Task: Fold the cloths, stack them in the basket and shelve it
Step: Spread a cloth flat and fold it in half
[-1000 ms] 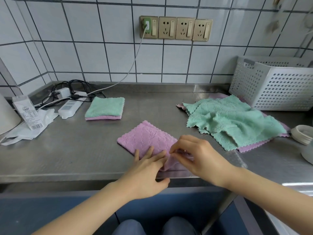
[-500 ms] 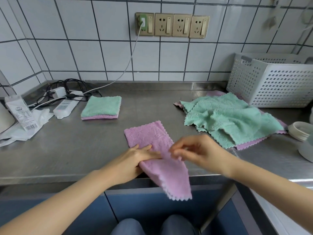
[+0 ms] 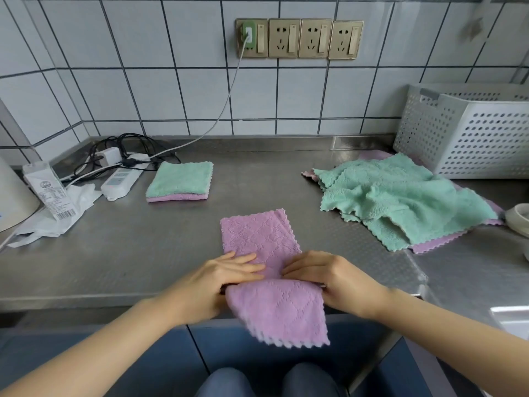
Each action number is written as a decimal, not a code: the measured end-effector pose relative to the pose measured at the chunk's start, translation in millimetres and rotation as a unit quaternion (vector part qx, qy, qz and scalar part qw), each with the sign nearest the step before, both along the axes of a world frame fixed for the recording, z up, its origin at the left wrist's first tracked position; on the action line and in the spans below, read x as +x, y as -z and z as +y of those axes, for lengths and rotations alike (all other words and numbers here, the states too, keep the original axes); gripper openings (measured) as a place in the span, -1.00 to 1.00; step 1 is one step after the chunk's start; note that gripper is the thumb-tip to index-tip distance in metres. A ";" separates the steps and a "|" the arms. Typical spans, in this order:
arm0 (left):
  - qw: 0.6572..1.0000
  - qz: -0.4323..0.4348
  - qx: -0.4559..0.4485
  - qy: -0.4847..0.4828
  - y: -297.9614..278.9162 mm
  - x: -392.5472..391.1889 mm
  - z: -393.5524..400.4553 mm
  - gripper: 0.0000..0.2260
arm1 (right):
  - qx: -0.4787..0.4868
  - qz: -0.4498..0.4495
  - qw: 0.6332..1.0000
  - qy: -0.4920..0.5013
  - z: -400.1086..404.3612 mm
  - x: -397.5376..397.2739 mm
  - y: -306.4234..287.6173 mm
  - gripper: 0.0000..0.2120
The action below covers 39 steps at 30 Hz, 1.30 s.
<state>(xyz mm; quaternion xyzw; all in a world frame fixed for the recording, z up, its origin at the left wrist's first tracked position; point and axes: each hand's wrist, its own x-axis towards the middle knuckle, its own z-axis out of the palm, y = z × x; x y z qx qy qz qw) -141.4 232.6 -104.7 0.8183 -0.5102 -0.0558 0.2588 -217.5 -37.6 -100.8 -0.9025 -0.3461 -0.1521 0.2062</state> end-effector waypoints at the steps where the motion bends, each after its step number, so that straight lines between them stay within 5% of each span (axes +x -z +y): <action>1: 0.999 -0.037 -0.009 -0.008 4.7 -1.0 8.2 -0.49 | -0.004 0.004 1.000 -0.007 -2.8 -0.1 1.3 -0.77; 5: 0.985 -0.116 -0.088 -0.090 10.9 -13.0 24.7 -0.68 | 0.015 0.047 0.999 0.001 -7.8 -0.9 1.4 -0.75; 8: 0.966 -0.004 -0.147 -0.214 -4.8 -19.9 11.7 -0.76 | 0.123 0.173 0.974 0.075 0.8 5.6 -16.9 -0.83; 13: 0.903 0.205 -0.152 -0.345 -36.1 7.1 -14.4 -0.77 | 0.301 0.307 0.867 0.251 21.7 54.4 -39.9 -0.69; 17: 0.847 0.309 -0.133 -0.412 -39.0 21.4 -22.4 -0.85 | 0.175 0.289 0.857 0.389 31.8 94.3 -22.1 -0.55; 21: 0.829 0.327 -0.134 -0.432 -33.3 23.4 -21.2 -0.86 | 0.110 0.252 0.862 0.426 36.8 99.4 -13.0 -0.57; 32: 0.844 0.259 -0.141 -0.449 -27.1 19.3 -22.9 -0.92 | 0.121 0.226 0.862 0.437 38.4 93.7 -11.2 -0.61; 35: 0.863 0.231 -0.132 -0.429 -28.8 14.5 -24.4 -0.71 | 0.120 0.232 0.861 0.436 37.5 96.3 -10.8 -0.65; 39: 0.925 0.063 -0.028 -0.375 -31.2 5.8 -25.0 -0.41 | 0.025 0.165 0.870 0.464 39.7 92.1 -19.6 -0.78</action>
